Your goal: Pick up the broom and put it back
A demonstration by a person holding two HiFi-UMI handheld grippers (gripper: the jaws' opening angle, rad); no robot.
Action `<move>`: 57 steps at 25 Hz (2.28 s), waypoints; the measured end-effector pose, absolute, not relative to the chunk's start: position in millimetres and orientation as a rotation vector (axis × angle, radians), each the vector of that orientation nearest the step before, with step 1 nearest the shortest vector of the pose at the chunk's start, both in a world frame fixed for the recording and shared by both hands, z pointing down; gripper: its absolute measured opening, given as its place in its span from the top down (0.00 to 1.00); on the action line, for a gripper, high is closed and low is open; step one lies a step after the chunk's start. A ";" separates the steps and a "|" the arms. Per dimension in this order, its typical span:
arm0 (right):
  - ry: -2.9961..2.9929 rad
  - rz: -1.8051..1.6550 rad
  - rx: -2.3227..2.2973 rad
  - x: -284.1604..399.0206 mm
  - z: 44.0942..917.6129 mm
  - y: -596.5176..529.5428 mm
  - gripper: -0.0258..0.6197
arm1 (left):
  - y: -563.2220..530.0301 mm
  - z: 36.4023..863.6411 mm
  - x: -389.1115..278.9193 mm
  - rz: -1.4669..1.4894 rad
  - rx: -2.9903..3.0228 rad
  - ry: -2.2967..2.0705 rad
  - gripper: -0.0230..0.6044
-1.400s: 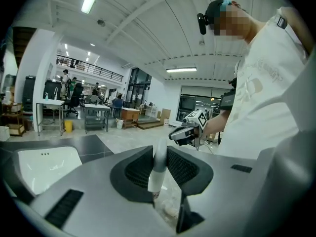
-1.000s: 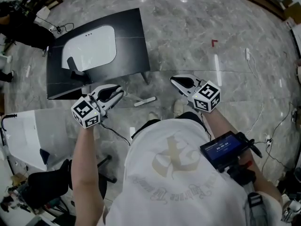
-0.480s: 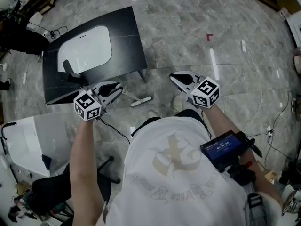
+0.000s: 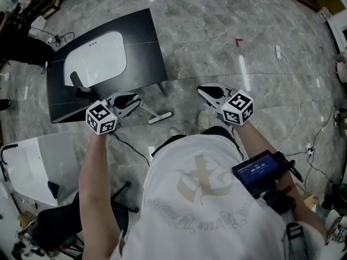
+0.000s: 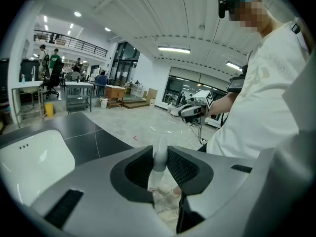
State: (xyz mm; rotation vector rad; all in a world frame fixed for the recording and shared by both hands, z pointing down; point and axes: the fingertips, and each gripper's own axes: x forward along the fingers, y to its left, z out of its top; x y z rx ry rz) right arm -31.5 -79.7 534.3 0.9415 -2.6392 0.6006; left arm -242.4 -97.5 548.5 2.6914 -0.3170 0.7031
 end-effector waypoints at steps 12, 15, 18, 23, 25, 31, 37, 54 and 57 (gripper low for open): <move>-2.604 0.637 0.997 -13.9 543.5 -86.8 0.93 | -144.0 561.7 -252.6 0.760 2.681 -0.428 0.81; -2.596 0.643 1.006 -12.2 544.5 -89.2 0.93 | -154.7 565.4 -253.5 0.752 2.672 -0.451 0.81; -2.592 0.643 1.018 -8.6 543.5 -90.2 0.93 | -165.0 568.3 -253.4 0.764 2.672 -0.478 0.81; -2.584 0.646 1.034 -3.5 542.0 -93.2 0.93 | -181.6 567.9 -254.3 0.761 2.669 -0.548 0.81; -2.582 0.643 1.041 -2.5 543.2 -96.6 0.93 | -187.9 569.5 -255.0 0.763 2.674 -0.573 0.81; -2.581 0.646 1.053 -2.1 546.4 -97.5 0.93 | -190.3 576.7 -256.8 0.781 2.672 -0.608 0.80; -2.585 0.633 1.053 1.2 541.6 -98.5 0.93 | -189.7 581.6 -259.4 0.847 2.654 -0.656 0.72; -2.637 0.615 0.963 -33.6 532.5 -97.2 0.93 | -171.9 529.7 -292.8 0.526 2.600 -0.945 0.69; -2.661 0.596 0.927 -46.8 528.2 -93.3 0.93 | -155.1 520.0 -294.0 0.501 2.609 -0.970 0.69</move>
